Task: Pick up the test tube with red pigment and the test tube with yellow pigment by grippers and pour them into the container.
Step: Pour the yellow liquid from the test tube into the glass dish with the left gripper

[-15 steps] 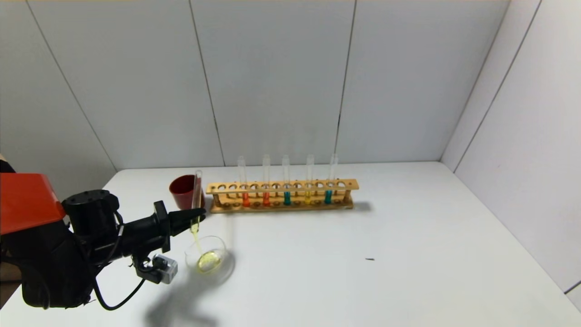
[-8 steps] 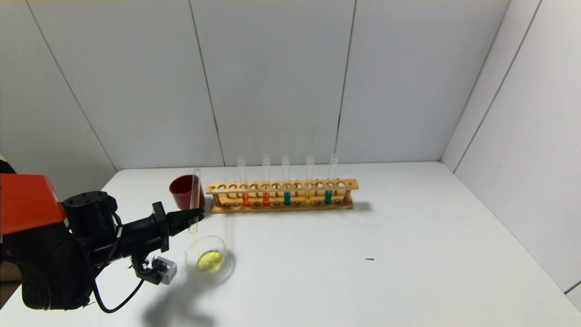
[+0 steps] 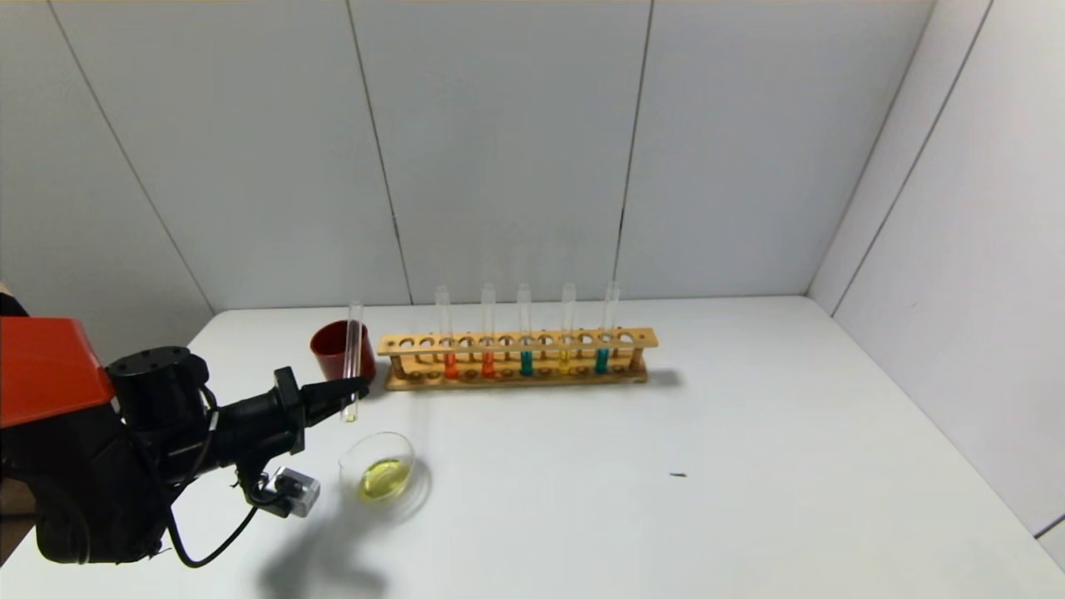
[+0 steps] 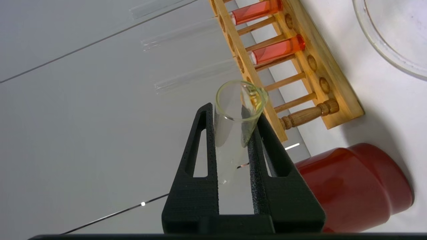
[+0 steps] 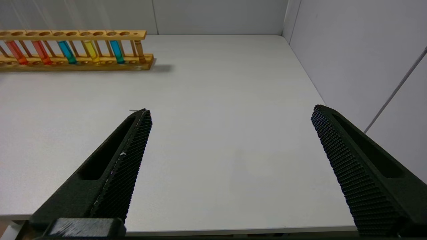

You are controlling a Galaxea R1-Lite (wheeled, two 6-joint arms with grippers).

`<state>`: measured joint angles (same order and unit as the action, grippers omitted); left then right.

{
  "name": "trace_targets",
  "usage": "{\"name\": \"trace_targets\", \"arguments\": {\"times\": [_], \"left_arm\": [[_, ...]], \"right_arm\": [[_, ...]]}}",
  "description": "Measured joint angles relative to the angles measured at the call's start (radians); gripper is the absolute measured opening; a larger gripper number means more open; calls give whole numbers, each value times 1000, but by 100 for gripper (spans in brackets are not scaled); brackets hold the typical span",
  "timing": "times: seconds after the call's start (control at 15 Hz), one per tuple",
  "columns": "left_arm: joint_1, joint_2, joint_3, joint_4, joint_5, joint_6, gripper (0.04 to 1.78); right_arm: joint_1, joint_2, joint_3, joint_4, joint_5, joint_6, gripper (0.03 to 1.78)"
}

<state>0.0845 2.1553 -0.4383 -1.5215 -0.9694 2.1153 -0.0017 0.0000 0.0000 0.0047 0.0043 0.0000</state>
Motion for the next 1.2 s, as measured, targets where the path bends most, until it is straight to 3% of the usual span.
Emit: {"name": "trace_targets", "arguments": {"times": [1.2], "left_arm": [[-17,-28,31,0,18,156,32]], "right_arm": [[0,0,0,0,0,0,175]]}}
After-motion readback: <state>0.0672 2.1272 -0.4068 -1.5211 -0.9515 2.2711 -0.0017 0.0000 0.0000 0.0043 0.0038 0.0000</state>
